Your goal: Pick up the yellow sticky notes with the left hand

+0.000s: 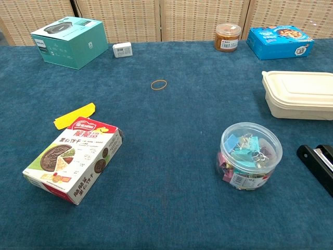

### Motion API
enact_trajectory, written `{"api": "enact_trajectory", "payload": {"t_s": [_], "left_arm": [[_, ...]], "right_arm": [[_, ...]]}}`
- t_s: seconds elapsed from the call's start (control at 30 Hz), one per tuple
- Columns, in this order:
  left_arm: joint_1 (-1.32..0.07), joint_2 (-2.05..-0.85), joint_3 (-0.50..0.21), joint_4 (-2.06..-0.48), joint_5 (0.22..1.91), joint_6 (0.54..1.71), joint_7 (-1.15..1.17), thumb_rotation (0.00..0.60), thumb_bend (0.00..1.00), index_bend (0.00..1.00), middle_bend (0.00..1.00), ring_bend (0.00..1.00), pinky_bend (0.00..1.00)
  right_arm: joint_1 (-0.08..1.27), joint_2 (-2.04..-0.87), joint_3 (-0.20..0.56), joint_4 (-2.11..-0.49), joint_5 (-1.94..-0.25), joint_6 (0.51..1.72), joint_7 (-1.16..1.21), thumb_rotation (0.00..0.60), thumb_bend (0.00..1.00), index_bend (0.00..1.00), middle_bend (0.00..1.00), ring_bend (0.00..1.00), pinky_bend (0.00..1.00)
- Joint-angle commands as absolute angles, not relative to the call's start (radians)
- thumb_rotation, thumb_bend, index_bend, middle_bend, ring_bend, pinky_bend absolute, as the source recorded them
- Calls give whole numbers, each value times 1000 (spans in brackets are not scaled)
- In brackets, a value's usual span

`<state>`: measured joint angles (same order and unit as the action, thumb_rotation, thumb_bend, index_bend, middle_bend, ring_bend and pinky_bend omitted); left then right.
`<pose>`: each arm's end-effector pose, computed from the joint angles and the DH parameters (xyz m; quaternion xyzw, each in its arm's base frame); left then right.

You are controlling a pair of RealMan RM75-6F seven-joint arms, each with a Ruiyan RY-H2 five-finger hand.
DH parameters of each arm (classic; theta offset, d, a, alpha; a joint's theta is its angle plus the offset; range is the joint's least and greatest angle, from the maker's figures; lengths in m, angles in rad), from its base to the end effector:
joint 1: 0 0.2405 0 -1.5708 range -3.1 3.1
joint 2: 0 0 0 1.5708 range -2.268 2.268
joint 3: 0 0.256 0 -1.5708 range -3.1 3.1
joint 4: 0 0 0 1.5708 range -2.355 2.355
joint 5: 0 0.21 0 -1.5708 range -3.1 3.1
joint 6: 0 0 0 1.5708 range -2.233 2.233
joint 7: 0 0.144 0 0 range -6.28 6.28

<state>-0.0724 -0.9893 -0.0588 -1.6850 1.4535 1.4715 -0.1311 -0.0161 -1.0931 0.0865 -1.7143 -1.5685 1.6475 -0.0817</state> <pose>-0.3130 0.1784 0.1957 -0.5617 -0.4221 -0.4017 0.5873 -0.2894 -0.1554 0.1820 0.5554 -0.3419 0.4273 0.6262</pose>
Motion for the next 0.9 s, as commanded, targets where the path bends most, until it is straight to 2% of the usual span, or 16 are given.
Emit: {"api": "enact_trajectory", "payload": {"t_s": [0.03, 0.5, 0.9], "left_arm": [[-74, -990, -58, -1686, 1453, 1469, -129, 600, 102, 0, 0, 0, 0], [-89, -1003, -57, -1674, 1455, 1446, -114, 600, 102, 0, 0, 0, 0], [-174, -1076, -57, -1537, 1506, 1345, -215, 600, 103, 0, 0, 0, 0]], "right_arm": [[-16, -1093, 87, -1713, -1567, 1646, -80, 600, 0, 0, 0, 0, 0], [-15, -1093, 89, -1714, -1560, 1643, -82, 600, 0, 0, 0, 0, 0], [-12, -1094, 93, -1714, -1547, 1632, -77, 600, 0, 0, 0, 0, 0]]}}
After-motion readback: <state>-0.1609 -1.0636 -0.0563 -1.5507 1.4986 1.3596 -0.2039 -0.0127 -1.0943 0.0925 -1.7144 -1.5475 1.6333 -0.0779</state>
